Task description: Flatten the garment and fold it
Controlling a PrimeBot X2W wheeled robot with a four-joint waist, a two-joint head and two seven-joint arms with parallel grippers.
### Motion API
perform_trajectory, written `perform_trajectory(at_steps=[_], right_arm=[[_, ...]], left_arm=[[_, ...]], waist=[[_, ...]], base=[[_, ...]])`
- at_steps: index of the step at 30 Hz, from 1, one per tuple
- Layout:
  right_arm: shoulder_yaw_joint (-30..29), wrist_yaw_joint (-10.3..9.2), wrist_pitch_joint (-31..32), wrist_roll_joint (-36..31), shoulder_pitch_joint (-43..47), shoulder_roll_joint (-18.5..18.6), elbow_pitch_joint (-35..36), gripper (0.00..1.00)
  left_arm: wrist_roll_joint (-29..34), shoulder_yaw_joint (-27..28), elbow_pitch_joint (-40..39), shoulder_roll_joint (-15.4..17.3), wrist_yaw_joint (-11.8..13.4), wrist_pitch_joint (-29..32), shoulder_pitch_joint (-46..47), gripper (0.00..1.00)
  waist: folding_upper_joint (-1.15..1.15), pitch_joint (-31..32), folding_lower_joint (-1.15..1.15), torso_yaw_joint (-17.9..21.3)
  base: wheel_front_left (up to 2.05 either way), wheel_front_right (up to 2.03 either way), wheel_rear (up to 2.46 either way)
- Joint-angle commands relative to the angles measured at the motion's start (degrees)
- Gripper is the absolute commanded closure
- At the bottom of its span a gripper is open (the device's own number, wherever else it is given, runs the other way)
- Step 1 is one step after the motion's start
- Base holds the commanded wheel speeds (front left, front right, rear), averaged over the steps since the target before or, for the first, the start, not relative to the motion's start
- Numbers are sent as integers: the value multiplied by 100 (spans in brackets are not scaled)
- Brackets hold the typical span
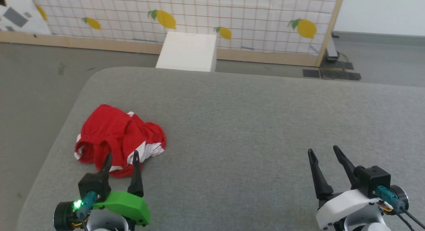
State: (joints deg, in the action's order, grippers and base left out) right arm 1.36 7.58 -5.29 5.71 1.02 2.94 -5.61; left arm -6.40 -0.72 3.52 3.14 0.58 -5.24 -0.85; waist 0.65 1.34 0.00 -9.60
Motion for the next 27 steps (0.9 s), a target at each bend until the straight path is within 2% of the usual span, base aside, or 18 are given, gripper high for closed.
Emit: perform_trajectory(at_steps=[1, 27], right_arm=[[30, -3, -70, 83, 88, -2, -54, 0], [278, -5, -373, 395, 173, -4, -493, 0]], left_arm=[[-83, 20, 31, 5, 23, -70, -110, 0], [-380, 125, 109, 14, 99, -376, -372, 0]], waist=[[-25, 36, 0, -179], [-39, 98, 0, -1259]], base=[[0, 0, 0], [0, 0, 0]])
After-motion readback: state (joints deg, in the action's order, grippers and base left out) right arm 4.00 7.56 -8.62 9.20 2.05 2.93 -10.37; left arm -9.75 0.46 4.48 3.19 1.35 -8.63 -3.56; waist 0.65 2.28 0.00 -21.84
